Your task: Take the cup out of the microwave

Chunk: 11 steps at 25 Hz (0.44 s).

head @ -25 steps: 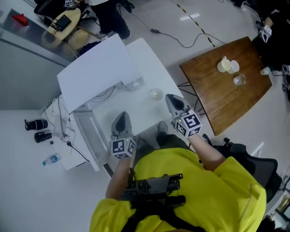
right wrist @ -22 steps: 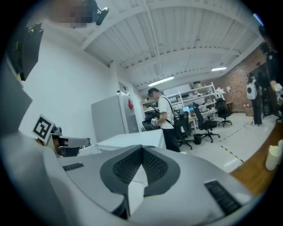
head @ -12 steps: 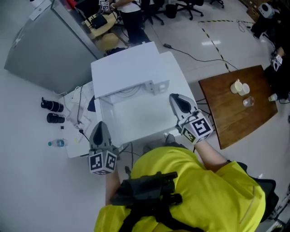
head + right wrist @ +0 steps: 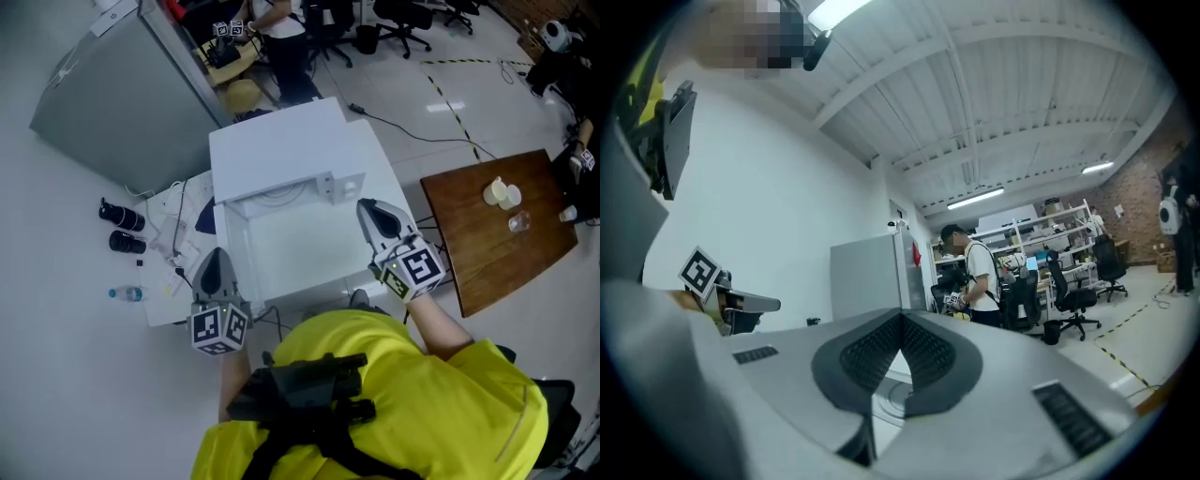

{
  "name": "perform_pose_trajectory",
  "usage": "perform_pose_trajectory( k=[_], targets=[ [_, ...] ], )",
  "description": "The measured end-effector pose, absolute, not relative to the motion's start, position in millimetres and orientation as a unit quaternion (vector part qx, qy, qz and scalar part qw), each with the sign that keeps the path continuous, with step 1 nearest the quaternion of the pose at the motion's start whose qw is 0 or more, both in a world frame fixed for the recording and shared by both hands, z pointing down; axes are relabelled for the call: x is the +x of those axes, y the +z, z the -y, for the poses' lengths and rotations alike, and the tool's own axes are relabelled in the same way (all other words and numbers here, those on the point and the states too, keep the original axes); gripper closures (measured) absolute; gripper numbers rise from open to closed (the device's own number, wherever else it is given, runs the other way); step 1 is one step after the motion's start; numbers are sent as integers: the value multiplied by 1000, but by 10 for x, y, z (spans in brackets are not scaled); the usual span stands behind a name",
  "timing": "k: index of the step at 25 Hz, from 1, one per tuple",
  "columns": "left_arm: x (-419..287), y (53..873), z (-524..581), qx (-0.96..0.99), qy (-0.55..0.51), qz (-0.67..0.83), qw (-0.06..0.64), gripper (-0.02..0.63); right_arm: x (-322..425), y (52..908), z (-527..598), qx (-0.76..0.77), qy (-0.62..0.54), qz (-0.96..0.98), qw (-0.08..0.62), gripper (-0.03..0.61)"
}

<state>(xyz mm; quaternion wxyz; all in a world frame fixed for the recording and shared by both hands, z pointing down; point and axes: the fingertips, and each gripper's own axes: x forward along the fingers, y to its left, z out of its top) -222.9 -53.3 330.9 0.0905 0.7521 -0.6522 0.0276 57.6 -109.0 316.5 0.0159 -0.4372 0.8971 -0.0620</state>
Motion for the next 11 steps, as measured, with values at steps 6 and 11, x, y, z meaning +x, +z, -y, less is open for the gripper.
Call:
perform_pose_trajectory(
  k=[6, 11],
  targets=[
    [-2094, 3274, 630, 770, 29, 632, 84, 614, 511, 3124, 1024, -438, -59, -897, 12, 577],
    [-2102, 3308, 659, 769, 40, 633, 78, 614, 469, 3130, 984, -440, -54, -896, 10, 576]
  ],
)
